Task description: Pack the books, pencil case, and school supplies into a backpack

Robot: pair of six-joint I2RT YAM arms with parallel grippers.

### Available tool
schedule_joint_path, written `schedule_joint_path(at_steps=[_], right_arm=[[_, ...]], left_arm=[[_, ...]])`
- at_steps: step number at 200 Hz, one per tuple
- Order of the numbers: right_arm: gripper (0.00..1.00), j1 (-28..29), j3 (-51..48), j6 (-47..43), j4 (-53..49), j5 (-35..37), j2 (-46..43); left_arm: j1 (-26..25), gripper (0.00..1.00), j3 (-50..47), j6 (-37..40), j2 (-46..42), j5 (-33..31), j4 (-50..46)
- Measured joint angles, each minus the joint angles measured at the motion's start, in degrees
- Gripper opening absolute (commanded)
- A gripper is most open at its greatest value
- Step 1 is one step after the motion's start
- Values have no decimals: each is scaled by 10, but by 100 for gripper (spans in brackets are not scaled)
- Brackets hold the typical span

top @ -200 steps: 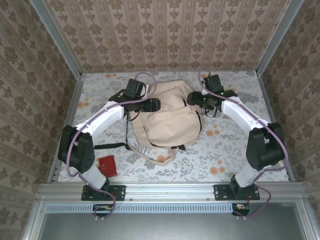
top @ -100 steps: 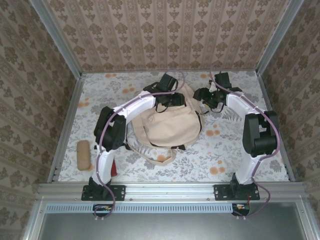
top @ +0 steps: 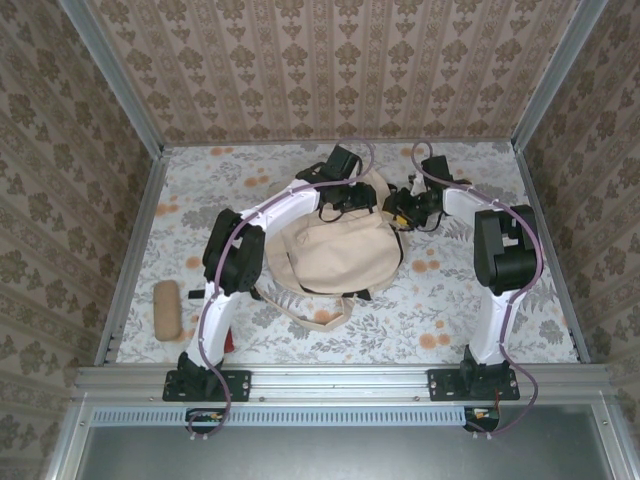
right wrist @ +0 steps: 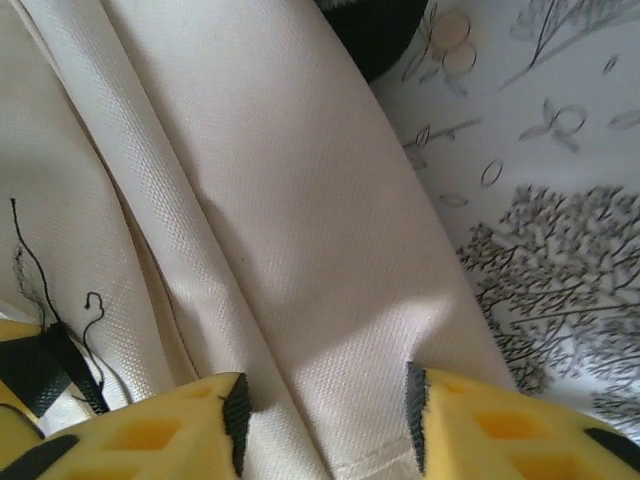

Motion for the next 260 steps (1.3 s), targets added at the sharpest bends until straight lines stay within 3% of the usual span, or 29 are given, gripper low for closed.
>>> schedule_joint_path(at_steps=[41,100,155,186,226,260], right_arm=[[34,10,-57,14,31,-35,-10],[32,15,-65,17,34,-47,-40],[30,15,-67,24,38,-54,-42],[29,15,-67,26,39,-54,-43],[29,15,-74,26,39,-49,-59],[32,15,-83,28,40,-33,-97]], left_arm=[[0,33,0,-5,1,15,0],[0,38,12,-6,16,17,-12],[3,18,12,-4,18,59,-15],[3,0,12,-8,18,78,-13],[4,0,1,2,13,73,-8],[9,0,-70,20,-37,44,1]])
